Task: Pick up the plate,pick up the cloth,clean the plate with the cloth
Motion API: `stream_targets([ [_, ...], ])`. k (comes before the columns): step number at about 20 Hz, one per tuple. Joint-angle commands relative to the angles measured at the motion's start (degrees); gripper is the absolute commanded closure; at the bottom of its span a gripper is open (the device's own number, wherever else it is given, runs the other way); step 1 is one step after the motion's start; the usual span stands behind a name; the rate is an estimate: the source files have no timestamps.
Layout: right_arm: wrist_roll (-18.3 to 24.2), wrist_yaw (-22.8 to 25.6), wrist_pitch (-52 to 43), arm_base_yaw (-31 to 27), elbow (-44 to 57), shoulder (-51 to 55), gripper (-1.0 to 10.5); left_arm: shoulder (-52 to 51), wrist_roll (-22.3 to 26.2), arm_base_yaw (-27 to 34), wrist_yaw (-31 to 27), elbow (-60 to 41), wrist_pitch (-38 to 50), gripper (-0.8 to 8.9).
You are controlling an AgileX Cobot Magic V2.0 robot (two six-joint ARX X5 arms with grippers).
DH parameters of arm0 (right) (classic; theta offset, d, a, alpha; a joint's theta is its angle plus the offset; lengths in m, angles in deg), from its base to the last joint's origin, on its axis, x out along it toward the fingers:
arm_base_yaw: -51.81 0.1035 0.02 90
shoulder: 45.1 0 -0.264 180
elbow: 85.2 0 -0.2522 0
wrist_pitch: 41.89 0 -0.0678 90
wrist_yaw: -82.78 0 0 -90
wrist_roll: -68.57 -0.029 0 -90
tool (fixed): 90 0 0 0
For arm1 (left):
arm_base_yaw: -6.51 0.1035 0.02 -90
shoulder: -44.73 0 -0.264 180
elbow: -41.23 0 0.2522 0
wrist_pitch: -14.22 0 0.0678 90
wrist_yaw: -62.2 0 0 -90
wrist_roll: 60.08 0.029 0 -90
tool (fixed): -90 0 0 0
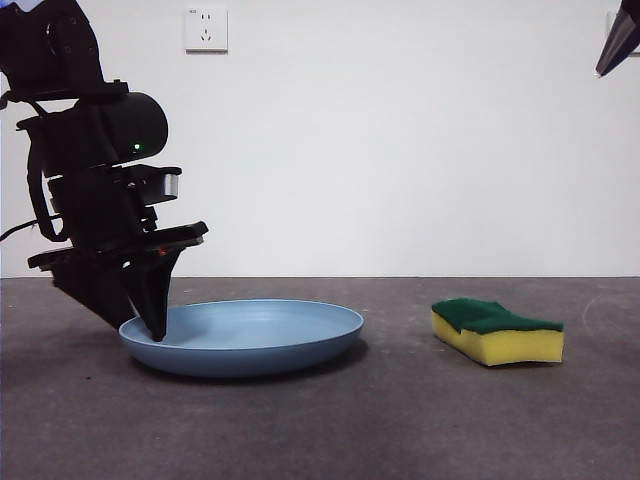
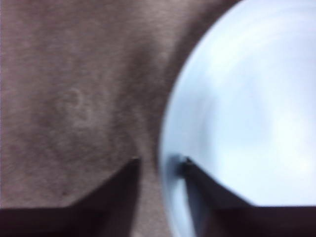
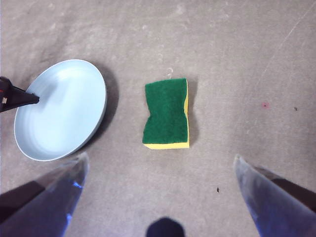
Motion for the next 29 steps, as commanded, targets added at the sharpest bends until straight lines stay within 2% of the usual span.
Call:
stream_targets([
  [1, -0.17, 0.00, -0.42, 0.31, -0.22, -0.55, 4.5, -0.07, 1.05, -0.17, -0.35, -0.28, -0.61, 8.22],
  [5, -0.13, 0.02, -3.54, 2.16, -0.22, -1.79, 4.5, -4.44, 1.25, -1.05, -0.28, -0.28, -2.32, 8.22],
  [9, 1.11, 1.22, -4.94, 6.54, -1.16, -7.23, 4.5, -11.93, 2.23, -2.29, -0.48, -0.28, -5.99, 8.22],
  [12, 2.67, 7.85, -4.87, 11.17, -4.00, -13.84, 4.5, -17.46, 2.75, -3.15, -1.60, -0.28, -8.92, 8.22],
  [15, 4.26, 12.37, -4.94, 14.36, -7.61, -20.70, 4.5, -21.90, 2.82, -3.76, -5.57, -0.28, -9.86, 8.22],
  [17, 4.96, 14.12, -5.09, 15.63, -9.81, -25.40, 4.5, -23.23, 2.80, -3.78, -5.64, -0.28, -10.36, 8.22],
  [23, 6.36, 15.34, -11.37, 16.04, -11.04, -38.32, 4.5, -23.32, 2.75, -3.78, -6.47, -0.28, -10.12, 8.22],
  [29, 7.45, 15.32, -13.92, 16.06, -11.04, -46.66, 4.5, -23.32, 2.75, -3.78, -6.38, -0.28, -10.01, 8.22],
])
